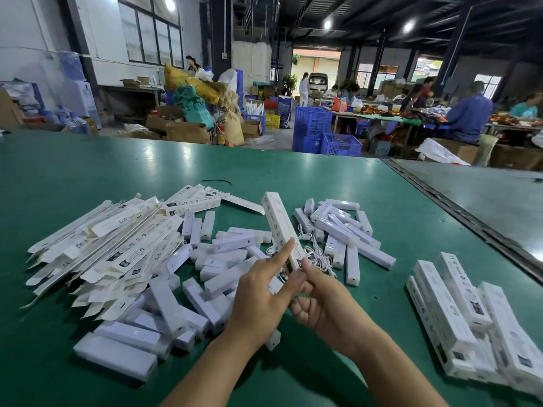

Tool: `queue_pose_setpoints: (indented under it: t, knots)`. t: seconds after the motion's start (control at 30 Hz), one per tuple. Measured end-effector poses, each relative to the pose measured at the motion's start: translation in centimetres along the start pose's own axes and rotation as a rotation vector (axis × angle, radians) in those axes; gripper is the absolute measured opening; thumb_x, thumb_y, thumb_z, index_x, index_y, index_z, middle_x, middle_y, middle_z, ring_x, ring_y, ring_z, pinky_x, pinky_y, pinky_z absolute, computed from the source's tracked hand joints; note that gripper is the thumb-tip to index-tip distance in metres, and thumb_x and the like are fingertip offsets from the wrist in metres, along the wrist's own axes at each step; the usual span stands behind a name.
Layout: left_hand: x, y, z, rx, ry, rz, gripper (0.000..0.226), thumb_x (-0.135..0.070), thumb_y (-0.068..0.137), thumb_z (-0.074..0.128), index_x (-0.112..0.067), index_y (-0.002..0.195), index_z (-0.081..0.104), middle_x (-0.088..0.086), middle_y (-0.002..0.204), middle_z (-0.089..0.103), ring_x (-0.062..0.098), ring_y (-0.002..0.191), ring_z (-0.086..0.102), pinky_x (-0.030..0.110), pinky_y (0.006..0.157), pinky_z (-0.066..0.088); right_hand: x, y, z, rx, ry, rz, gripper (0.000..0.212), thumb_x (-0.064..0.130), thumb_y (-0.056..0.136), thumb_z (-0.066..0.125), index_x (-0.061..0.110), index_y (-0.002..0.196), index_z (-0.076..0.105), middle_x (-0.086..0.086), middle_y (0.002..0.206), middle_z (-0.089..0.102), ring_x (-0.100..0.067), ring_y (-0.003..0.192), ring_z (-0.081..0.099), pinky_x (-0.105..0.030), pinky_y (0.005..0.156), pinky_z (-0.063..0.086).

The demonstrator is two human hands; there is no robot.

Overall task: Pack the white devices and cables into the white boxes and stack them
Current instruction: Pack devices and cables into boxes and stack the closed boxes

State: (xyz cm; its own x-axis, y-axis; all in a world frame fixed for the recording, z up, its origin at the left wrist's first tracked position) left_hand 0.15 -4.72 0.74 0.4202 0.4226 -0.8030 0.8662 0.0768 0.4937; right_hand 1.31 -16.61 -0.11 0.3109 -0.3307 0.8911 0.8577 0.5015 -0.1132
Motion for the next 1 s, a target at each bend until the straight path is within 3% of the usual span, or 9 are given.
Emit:
queue_pose_setpoints:
  t: [0.13, 0.2, 0.27, 0.4, 0.5, 0.7, 0.83, 0.93, 1.0]
  knots:
    - [0.4, 0.0, 0.3, 0.049, -0.012, -0.046, 0.061, -0.069, 0.077, 0.055, -0.064, 0.133, 0.033, -0.017, 0.118, 0.065, -0.015, 0.111, 0.053, 0.006, 0.092, 0.042, -0.1, 0.3, -0.2, -0.07, 0.031, -0.005, 0.022, 0.04, 0.083, 0.066, 0.02, 0.081, 0.074, 0.001, 0.066, 0.061, -0.013, 0.051, 0.058, -0.021, 0.048, 0.047]
    - [0.5, -0.1, 0.4, 0.066, -0.006, -0.071, 0.069, -0.071, 0.076, 0.055, -0.061, 0.139, 0.029, -0.026, 0.118, 0.063, -0.016, 0.113, 0.053, -0.001, 0.088, 0.037, 0.4, 0.4, -1.0, -0.222, 0.087, -0.065, 0.032, 0.036, 0.079, 0.066, 0.012, 0.1, 0.07, -0.002, 0.065, 0.062, -0.013, 0.048, 0.057, -0.021, 0.045, 0.048]
    - [0.9, 0.0, 0.4, 0.034, -0.008, -0.087, 0.065, -0.064, 0.082, 0.055, -0.051, 0.142, 0.035, -0.029, 0.116, 0.064, -0.015, 0.111, 0.054, -0.001, 0.085, 0.038, 1.0, 0.3, -2.3, -0.396, 0.15, -0.159, 0.033, 0.031, 0.086, 0.063, 0.008, 0.109, 0.061, -0.005, 0.067, 0.066, -0.015, 0.049, 0.058, -0.022, 0.045, 0.05]
    - [1.5, 0.1, 0.3, -0.015, 0.021, -0.107, 0.043, -0.037, 0.094, 0.063, -0.044, 0.132, 0.045, -0.026, 0.107, 0.067, -0.013, 0.101, 0.057, 0.003, 0.079, 0.04, 2.9, -0.8, -4.8, -0.634, 0.264, -0.36, 0.017, 0.015, 0.095, 0.059, 0.001, 0.102, 0.053, -0.001, 0.059, 0.059, -0.008, 0.044, 0.052, -0.017, 0.042, 0.044]
    - [1.6, 0.1, 0.5, -0.005, 0.049, -0.12, 0.042, -0.033, 0.094, 0.063, -0.041, 0.131, 0.046, -0.026, 0.105, 0.067, -0.013, 0.097, 0.057, 0.0, 0.077, 0.037, 3.6, -1.9, -6.9, -0.788, 0.392, -0.406, 0.013, 0.011, 0.093, 0.06, 0.002, 0.096, 0.051, 0.0, 0.067, 0.051, -0.004, 0.044, 0.046, -0.015, 0.042, 0.04]
    - [2.0, 0.2, 0.6, 0.019, 0.078, -0.156, 0.045, -0.032, 0.094, 0.064, -0.034, 0.135, 0.047, -0.023, 0.102, 0.068, -0.013, 0.099, 0.057, 0.002, 0.079, 0.038, 4.1, -2.6, -8.6, -0.948, 0.487, -0.506, 0.017, 0.017, 0.091, 0.062, 0.015, 0.087, 0.045, 0.003, 0.065, 0.049, -0.007, 0.041, 0.039, -0.019, 0.044, 0.035]
    - [1.9, 0.1, 0.5, 0.026, 0.094, -0.177, 0.045, -0.032, 0.094, 0.064, -0.034, 0.135, 0.047, -0.023, 0.101, 0.068, -0.013, 0.097, 0.057, 0.003, 0.078, 0.039, 4.4, -3.2, -8.9, -0.995, 0.539, -0.567, 0.024, 0.024, 0.092, 0.067, 0.013, 0.1, 0.048, 0.0, 0.072, 0.059, -0.007, 0.049, 0.049, -0.019, 0.051, 0.044]
    - [1.9, 0.1, 0.6, 0.041, 0.127, -0.181, 0.044, -0.031, 0.094, 0.064, -0.034, 0.134, 0.047, -0.022, 0.102, 0.067, -0.009, 0.096, 0.058, 0.007, 0.078, 0.04, 4.4, -3.2, -9.2, -0.959, 0.575, -0.529, 0.019, 0.015, 0.089, 0.07, 0.008, 0.1, 0.057, -0.003, 0.089, 0.067, -0.007, 0.064, 0.061, -0.014, 0.055, 0.049]
    - [1.7, 0.1, 0.7, 0.046, 0.163, -0.166, 0.041, -0.03, 0.094, 0.064, -0.032, 0.133, 0.049, -0.021, 0.102, 0.066, -0.005, 0.096, 0.059, 0.017, 0.081, 0.045, 4.0, -2.8, -9.2, -0.937, 0.595, -0.487, 0.015, 0.008, 0.092, 0.064, 0.01, 0.105, 0.056, -0.006, 0.097, 0.071, -0.011, 0.074, 0.069, -0.015, 0.057, 0.051]
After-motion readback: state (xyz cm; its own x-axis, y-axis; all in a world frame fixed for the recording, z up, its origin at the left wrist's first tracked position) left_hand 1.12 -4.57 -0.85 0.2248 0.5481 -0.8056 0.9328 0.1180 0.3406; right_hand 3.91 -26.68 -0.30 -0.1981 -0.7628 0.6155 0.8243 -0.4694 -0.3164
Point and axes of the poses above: each hand's wrist, its own y-axis towards the middle knuckle, its own z-axis out of the palm, x = y × z, the point moved 5 cm from there along y, towards the middle knuckle
